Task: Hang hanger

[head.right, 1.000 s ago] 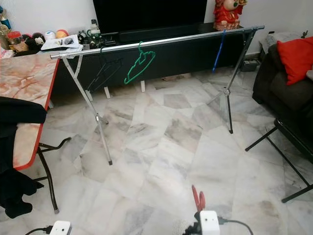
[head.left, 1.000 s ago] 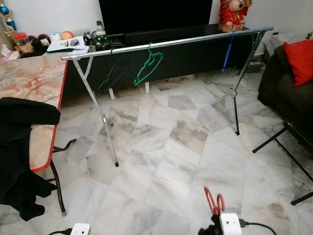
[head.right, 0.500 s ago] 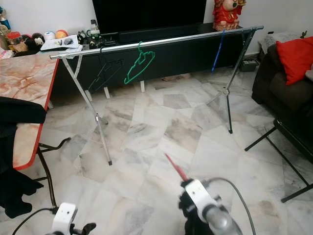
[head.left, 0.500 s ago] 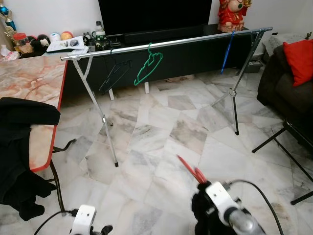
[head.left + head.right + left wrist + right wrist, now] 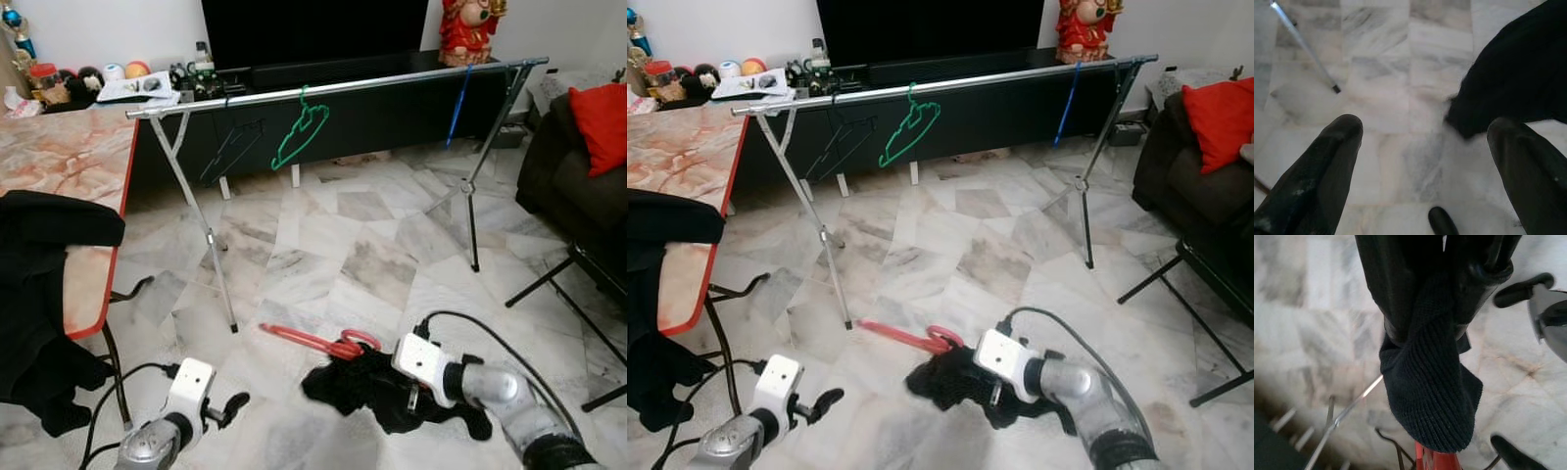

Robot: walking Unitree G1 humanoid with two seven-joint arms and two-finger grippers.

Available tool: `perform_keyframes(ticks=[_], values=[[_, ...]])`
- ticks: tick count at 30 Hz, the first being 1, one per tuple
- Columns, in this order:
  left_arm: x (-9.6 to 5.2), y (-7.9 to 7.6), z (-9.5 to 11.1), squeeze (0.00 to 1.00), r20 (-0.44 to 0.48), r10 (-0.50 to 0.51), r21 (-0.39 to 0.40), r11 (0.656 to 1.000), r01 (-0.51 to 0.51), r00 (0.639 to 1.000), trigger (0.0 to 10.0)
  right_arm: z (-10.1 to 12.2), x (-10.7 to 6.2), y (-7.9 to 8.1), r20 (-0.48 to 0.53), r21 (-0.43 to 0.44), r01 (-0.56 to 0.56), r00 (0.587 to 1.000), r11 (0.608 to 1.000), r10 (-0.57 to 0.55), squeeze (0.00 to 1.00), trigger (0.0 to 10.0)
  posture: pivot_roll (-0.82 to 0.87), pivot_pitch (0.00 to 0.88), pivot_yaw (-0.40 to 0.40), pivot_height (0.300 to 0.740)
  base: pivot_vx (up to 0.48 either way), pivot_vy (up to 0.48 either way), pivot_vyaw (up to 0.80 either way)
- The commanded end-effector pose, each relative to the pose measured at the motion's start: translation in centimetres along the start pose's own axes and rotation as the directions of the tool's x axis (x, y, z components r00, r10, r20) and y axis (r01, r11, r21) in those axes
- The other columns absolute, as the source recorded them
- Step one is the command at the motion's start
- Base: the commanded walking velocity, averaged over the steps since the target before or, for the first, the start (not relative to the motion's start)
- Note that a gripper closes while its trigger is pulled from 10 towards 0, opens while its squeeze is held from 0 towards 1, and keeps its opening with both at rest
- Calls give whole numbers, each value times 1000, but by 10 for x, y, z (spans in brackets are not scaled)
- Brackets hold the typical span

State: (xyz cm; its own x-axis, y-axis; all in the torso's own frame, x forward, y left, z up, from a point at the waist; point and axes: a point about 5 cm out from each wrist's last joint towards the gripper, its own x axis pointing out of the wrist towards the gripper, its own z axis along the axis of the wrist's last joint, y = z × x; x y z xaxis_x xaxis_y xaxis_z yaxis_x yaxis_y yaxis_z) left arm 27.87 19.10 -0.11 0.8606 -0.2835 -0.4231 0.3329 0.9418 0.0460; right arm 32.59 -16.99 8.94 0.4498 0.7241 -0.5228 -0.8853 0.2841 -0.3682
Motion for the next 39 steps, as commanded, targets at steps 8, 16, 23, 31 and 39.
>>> perform_keyframes(ticks=[8, 16, 23, 31, 39], values=[[6, -8, 15, 0, 49, -57, 50, 997, 54, 997, 10000, 36, -8, -26, 98, -64, 35, 995, 997, -28, 0, 10000, 9, 73, 44, 740, 0, 0, 0], [11, -15, 27, 0, 73, -118, 102, 989, 110, 990, 10000, 71, -1, -36, 225, -89, 53, 974, 995, -32, 0, 10000, 9, 80, 43, 740, 0, 0, 0], [13, -25, 39, 0, 101, -204, 231, 957, 176, 974, 10000, 98, 6, -42, 298, -80, 55, 954, 995, -29, 0, 10000, 13, 82, 38, 740, 0, 0, 0], [17, -23, 48, 0, 101, -161, 370, 922, 113, 982, 10000, 122, 7, -47, 359, -106, 60, 933, 993, -18, 0, 10000, 9, 81, 29, 740, 0, 0, 0], [21, -17, 57, 0, 148, -64, 423, 906, -5, 987, 10000, 134, 6, -48, 394, -111, 52, 919, 992, -4, 0, 10000, 5, 79, 23, 740, 0, 0, 0]])
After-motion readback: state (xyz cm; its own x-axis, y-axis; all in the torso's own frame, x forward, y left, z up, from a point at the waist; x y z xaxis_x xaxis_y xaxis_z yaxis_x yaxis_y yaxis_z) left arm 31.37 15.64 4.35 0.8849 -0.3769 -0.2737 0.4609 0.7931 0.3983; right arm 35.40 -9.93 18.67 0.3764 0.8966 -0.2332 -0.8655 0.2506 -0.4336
